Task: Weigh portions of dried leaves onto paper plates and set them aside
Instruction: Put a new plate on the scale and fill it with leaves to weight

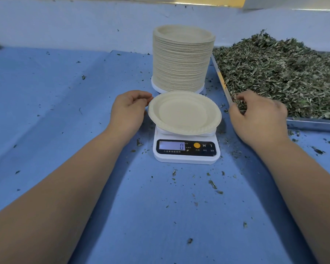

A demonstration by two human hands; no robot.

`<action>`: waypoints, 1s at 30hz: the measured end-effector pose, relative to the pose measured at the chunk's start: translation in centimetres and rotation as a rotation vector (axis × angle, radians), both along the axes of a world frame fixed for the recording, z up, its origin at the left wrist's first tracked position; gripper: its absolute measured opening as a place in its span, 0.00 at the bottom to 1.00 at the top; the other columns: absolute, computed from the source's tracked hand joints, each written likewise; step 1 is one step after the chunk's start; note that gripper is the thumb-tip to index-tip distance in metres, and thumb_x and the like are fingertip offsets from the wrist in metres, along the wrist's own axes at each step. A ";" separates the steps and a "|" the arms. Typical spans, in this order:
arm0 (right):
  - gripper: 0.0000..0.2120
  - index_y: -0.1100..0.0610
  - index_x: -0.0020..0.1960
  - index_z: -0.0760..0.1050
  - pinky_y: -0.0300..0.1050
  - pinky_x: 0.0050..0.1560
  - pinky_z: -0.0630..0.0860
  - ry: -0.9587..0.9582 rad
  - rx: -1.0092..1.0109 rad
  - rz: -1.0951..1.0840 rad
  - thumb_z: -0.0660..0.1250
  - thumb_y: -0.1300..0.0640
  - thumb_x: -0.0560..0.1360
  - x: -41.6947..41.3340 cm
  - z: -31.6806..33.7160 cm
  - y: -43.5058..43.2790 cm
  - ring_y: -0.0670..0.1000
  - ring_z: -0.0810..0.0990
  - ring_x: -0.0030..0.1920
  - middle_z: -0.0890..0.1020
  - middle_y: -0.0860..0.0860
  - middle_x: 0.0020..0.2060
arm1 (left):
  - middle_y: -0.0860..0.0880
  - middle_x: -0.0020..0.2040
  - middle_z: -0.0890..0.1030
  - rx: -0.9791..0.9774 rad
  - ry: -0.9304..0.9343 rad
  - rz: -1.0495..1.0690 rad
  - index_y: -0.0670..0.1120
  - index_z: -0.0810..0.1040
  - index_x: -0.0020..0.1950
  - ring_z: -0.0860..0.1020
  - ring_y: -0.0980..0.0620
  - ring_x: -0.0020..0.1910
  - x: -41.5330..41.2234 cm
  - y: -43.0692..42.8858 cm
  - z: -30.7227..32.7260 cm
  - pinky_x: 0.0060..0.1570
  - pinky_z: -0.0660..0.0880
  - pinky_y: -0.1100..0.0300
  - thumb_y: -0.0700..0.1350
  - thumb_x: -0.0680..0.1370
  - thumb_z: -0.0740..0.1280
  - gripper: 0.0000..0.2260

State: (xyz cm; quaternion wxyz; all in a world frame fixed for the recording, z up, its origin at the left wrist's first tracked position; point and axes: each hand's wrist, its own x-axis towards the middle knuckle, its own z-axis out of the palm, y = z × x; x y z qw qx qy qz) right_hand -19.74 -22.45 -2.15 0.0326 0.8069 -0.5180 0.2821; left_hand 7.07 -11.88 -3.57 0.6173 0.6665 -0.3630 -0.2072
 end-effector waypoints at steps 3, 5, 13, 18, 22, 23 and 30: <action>0.25 0.56 0.57 0.76 0.67 0.72 0.57 0.170 0.057 -0.130 0.50 0.38 0.82 -0.3 0.0 -0.3 0.63 0.79 0.53 0.82 0.56 0.44 | 0.53 0.44 0.87 0.018 -0.045 -0.019 0.52 0.85 0.48 0.84 0.52 0.46 0.0 0.1 0.0 0.56 0.82 0.52 0.37 0.80 0.62 0.14; 0.30 0.55 0.42 0.74 0.64 0.67 0.65 0.231 0.096 -0.154 0.45 0.35 0.82 -0.4 -0.2 -0.5 0.59 0.76 0.40 0.80 0.54 0.36 | 0.48 0.46 0.86 0.023 -0.068 -0.017 0.50 0.85 0.50 0.83 0.47 0.47 -0.1 0.1 -0.1 0.57 0.82 0.49 0.39 0.81 0.63 0.12; 0.32 0.54 0.34 0.71 0.58 0.56 0.66 0.274 0.079 -0.116 0.43 0.34 0.82 -0.7 -0.8 -1.5 0.52 0.67 0.30 0.73 0.50 0.28 | 0.50 0.48 0.87 0.027 -0.086 -0.056 0.49 0.85 0.54 0.83 0.46 0.52 -0.2 0.1 -0.1 0.59 0.81 0.47 0.38 0.82 0.61 0.13; 0.26 0.54 0.42 0.72 0.57 0.51 0.66 0.156 0.023 -0.086 0.48 0.36 0.82 -0.8 -0.9 -1.9 0.58 0.71 0.39 0.71 0.48 0.31 | 0.52 0.49 0.87 0.016 -0.018 -0.040 0.49 0.84 0.52 0.84 0.52 0.53 0.2 0.0 -0.4 0.58 0.81 0.50 0.38 0.82 0.61 0.13; 0.26 0.54 0.54 0.76 0.63 0.57 0.68 0.121 0.056 -0.098 0.49 0.36 0.82 -0.5 0.9 -3.1 0.63 0.76 0.54 0.79 0.56 0.45 | 0.49 0.51 0.87 -0.015 0.064 -0.011 0.48 0.83 0.50 0.85 0.52 0.54 0.3 0.0 -0.4 0.55 0.82 0.52 0.36 0.82 0.60 0.13; 0.29 0.53 0.59 0.76 0.67 0.63 0.66 0.162 0.133 -0.136 0.47 0.33 0.81 -0.4 1.3 -3.6 0.64 0.75 0.60 0.80 0.58 0.53 | 0.49 0.50 0.87 -0.014 0.064 -0.019 0.48 0.83 0.49 0.85 0.52 0.53 0.2 -0.1 -0.4 0.54 0.82 0.54 0.36 0.82 0.61 0.12; 0.36 0.55 0.61 0.73 0.59 0.57 0.75 0.298 0.386 -0.123 0.42 0.29 0.79 0.0 2.1 -4.9 0.63 0.76 0.56 0.78 0.60 0.56 | 0.47 0.49 0.87 -0.035 0.124 -0.031 0.46 0.83 0.50 0.85 0.51 0.52 0.6 -0.1 -0.4 0.58 0.81 0.49 0.36 0.80 0.62 0.11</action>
